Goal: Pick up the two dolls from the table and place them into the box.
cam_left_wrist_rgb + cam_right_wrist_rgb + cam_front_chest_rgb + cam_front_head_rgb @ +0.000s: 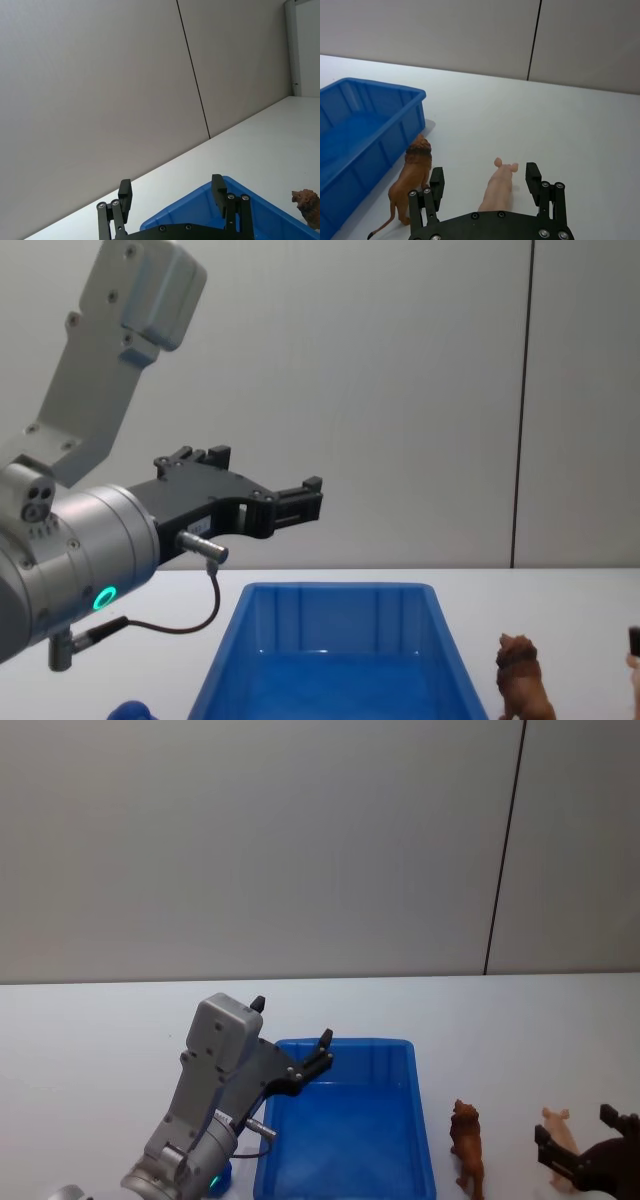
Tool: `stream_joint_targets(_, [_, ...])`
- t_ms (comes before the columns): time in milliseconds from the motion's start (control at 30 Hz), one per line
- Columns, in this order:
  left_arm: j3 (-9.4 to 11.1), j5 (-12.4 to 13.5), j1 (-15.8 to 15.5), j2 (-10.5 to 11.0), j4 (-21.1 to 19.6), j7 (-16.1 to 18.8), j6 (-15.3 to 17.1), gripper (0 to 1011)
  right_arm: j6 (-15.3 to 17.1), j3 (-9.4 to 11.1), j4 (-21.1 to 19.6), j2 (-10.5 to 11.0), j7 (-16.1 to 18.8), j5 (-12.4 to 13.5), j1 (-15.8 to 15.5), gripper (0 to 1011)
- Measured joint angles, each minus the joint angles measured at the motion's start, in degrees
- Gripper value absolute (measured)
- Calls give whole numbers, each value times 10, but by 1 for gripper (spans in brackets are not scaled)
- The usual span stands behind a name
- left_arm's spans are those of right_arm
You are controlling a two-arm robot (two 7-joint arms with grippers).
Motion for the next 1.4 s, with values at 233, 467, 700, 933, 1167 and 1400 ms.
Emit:
stream_joint_targets(233, [0,0,0,0,0,0,0,1002,18,-2,22,-7,0,2,9,1001])
stream_joint_targets(467, [0,0,0,0,0,0,0,1001,35,-5,43,-15,0,3,20,1001])
stream_joint_targets(700, [0,0,0,0,0,0,0,1001,53,-7,64,-26,-2,6,33,890])
stream_joint_targets(933, [0,0,0,0,0,0,0,1001,66,-8,75,-33,-7,10,42,713])
stream_joint_targets(1167, [0,0,0,0,0,0,0,1001,76,-8,84,-39,-15,15,50,475])
stream_joint_targets(1400, [0,0,0,0,0,0,0,1002,77,-7,86,-42,-22,17,53,371])
